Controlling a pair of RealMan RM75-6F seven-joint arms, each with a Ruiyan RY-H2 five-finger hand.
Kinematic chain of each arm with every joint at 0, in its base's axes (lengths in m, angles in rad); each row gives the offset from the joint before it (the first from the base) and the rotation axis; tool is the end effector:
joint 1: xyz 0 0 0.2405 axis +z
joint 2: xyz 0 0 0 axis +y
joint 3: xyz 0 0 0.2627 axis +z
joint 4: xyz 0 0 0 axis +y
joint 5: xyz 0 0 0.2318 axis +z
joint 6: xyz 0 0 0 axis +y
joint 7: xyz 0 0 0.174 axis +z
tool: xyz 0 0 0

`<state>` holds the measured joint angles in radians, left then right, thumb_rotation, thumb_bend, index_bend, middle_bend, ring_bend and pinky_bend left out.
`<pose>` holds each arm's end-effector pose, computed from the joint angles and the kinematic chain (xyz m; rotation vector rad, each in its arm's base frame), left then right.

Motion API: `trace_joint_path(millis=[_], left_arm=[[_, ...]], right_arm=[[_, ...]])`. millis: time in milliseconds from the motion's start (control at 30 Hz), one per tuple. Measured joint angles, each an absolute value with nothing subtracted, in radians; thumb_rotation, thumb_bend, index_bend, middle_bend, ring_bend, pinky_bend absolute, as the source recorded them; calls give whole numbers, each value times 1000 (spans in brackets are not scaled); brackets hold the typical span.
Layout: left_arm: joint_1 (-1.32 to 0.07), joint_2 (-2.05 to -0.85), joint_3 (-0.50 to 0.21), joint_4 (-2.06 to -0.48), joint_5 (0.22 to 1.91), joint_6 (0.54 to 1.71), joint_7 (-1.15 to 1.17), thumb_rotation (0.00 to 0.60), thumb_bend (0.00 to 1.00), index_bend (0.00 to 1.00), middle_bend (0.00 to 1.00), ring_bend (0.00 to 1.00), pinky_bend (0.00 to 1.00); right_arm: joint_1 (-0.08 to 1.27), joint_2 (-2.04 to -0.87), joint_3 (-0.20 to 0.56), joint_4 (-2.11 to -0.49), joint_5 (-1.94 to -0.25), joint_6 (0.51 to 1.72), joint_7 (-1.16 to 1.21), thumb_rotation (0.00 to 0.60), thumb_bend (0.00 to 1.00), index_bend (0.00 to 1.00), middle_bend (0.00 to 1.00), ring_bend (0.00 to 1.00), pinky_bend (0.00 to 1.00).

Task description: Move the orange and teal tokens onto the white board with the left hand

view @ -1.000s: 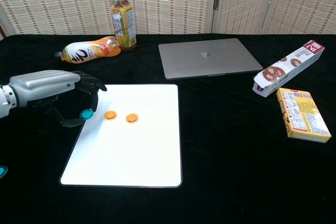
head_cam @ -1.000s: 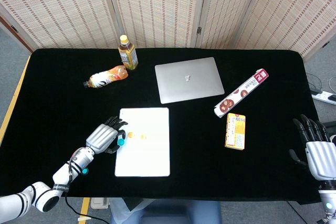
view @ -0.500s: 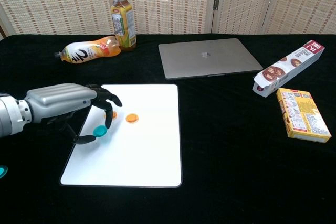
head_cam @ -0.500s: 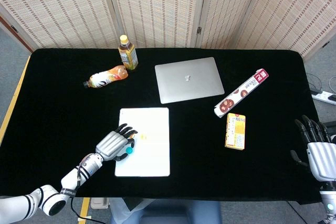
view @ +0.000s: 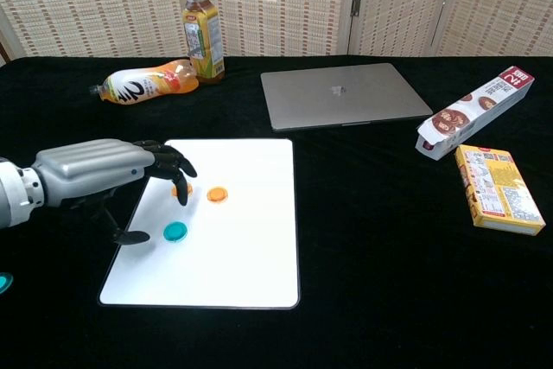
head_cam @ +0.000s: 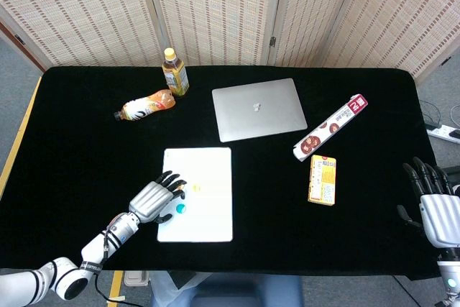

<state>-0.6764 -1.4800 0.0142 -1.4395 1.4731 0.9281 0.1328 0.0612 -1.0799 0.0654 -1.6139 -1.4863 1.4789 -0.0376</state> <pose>-0.1884 0.3229 -0.0624 -2.1710 -0.8510 -0.8562 -0.3344 -0.2093 0.1578 1.3761 -0.8590 0.8353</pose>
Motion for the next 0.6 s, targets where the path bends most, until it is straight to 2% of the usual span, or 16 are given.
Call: trace_joint_path(millis=[200,600], left_arm=[[-649,-1417,40,-1476,1518,981,102,600,336,429,167,68,0],[-526,-1334,137,-1482,1607,1134,33,600,336,432,167,70,0]], right_arm=[[64,-1080,65,-1617,-1491,1477,-42,600,377,0,0,19,0],[73,-1084,61,-1625,-1511,1474,-53,600,377,0,0,18,0]])
